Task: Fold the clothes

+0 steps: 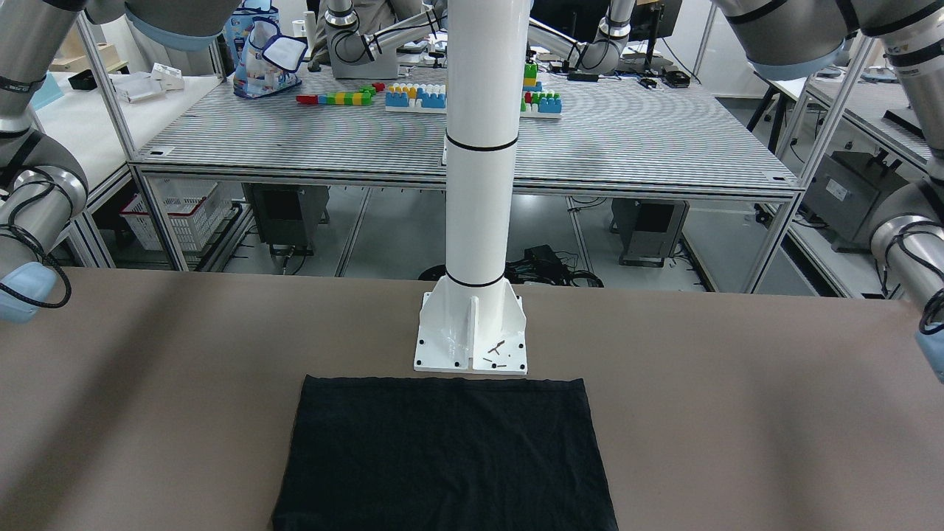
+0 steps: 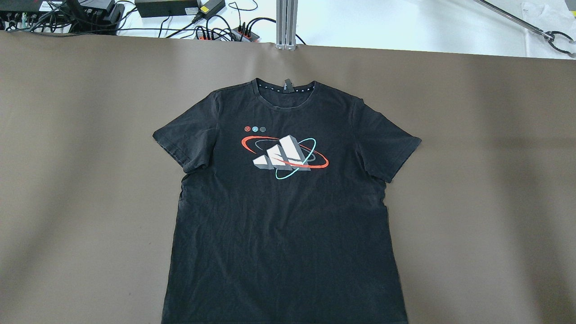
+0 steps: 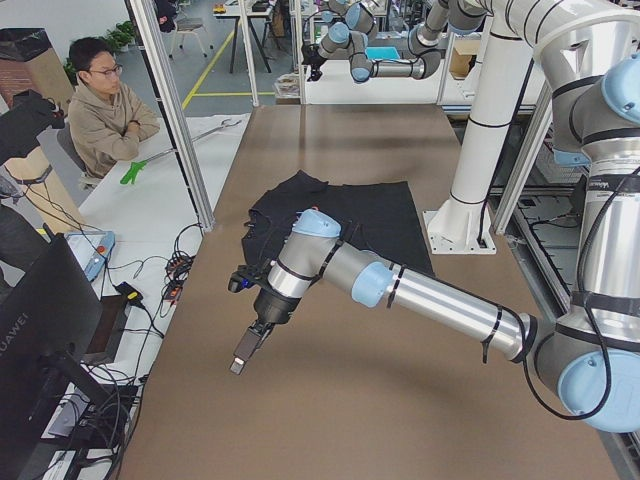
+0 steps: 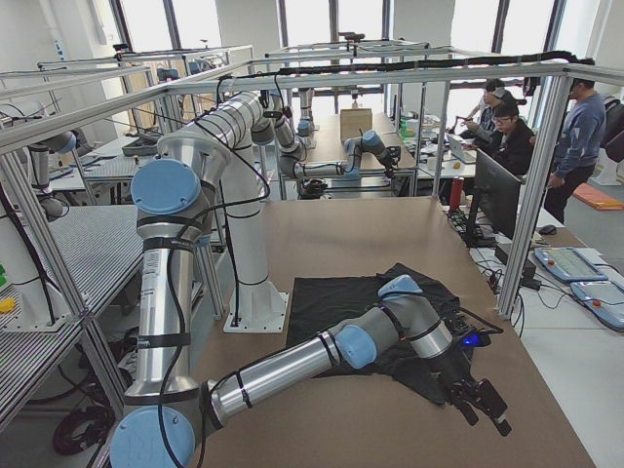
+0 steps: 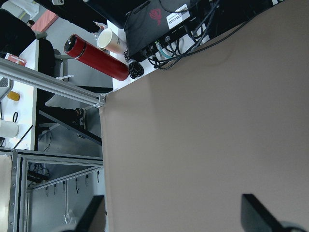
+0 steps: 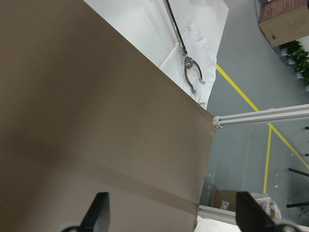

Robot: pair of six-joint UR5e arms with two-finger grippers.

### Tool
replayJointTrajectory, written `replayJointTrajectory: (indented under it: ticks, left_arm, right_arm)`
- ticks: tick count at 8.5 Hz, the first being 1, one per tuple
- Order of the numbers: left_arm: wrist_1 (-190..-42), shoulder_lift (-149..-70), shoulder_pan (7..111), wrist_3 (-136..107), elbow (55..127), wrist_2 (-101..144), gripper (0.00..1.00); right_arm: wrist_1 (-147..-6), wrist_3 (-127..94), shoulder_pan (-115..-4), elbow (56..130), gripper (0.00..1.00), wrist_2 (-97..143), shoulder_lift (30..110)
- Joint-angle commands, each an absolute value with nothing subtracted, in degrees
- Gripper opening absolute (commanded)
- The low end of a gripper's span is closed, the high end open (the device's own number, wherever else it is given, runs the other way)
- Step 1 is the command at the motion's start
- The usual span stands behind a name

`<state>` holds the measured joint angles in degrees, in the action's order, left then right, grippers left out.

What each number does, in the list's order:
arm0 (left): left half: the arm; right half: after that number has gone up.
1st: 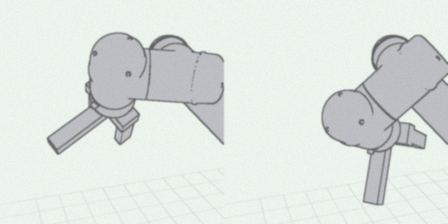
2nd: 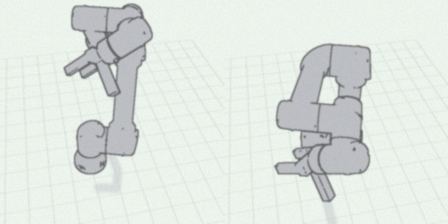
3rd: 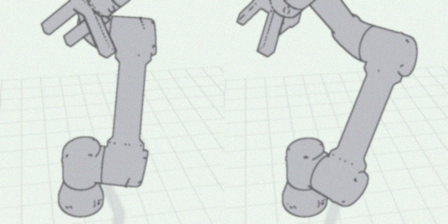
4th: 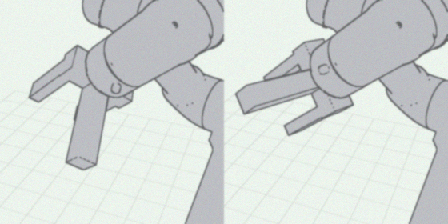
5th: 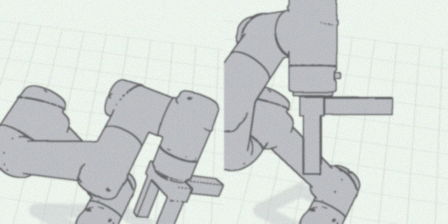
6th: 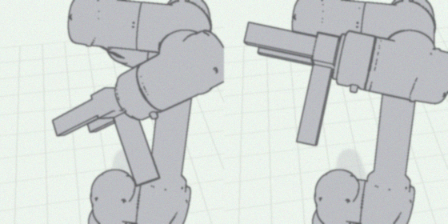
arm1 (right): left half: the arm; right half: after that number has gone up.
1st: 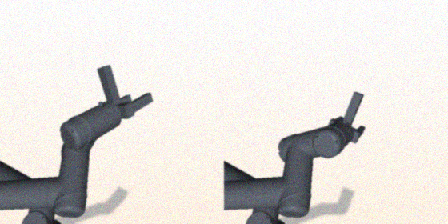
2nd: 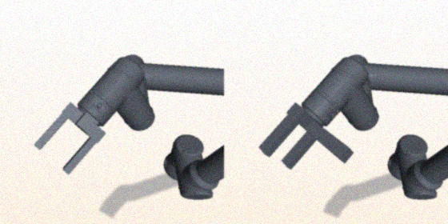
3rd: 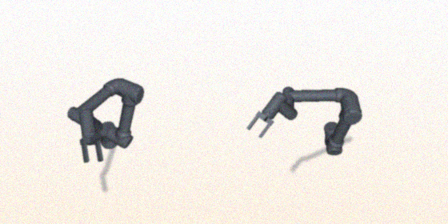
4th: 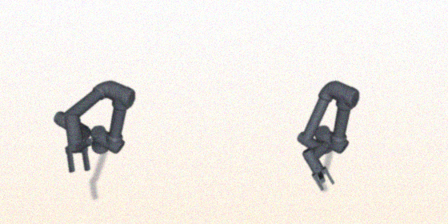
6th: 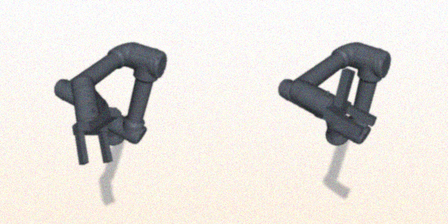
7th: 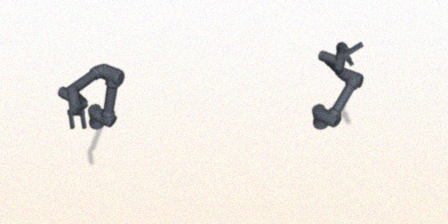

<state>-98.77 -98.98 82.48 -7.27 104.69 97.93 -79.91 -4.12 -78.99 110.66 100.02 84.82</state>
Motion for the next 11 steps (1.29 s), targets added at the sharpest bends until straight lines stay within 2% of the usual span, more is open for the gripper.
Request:
replayJointTrajectory:
  ticks: [1, 3, 4, 7, 8, 11]
  left_arm:
    - [-98.53, -99.57, 82.27, -7.56, 104.24, 98.44, 1.0]
    - [-98.79, -99.49, 82.0, -7.47, 104.15, 98.44, 1.0]
    - [-98.79, -99.75, 81.74, -7.82, 103.63, 98.35, 1.0]
    - [-98.79, -100.37, 81.21, -8.0, 103.1, 98.09, 1.0]
    - [-98.79, -100.46, 81.21, -8.0, 103.18, 98.0, 1.0]
    - [-98.79, -100.55, 81.12, -7.91, 103.1, 97.82, 1.0]
  right_arm:
    - [-79.1, -31.47, -71.05, 110.48, 0.88, 107.66, 81.76]
    - [-79.19, -41.09, -64.9, 109.17, 0.86, 107.75, 78.51]
    - [-77.01, -46.01, -61.47, 104.55, 0.85, 107.67, 75.27]
    - [-53.06, -54.22, -57.57, 81.55, 0.83, 107.23, 70.08]
    - [-50.91, -55.62, -56.18, 77.39, 0.82, 107.05, 67.87]
    - [-50.89, -57.12, -55.11, 75.77, 0.8, 106.79, 66.45]
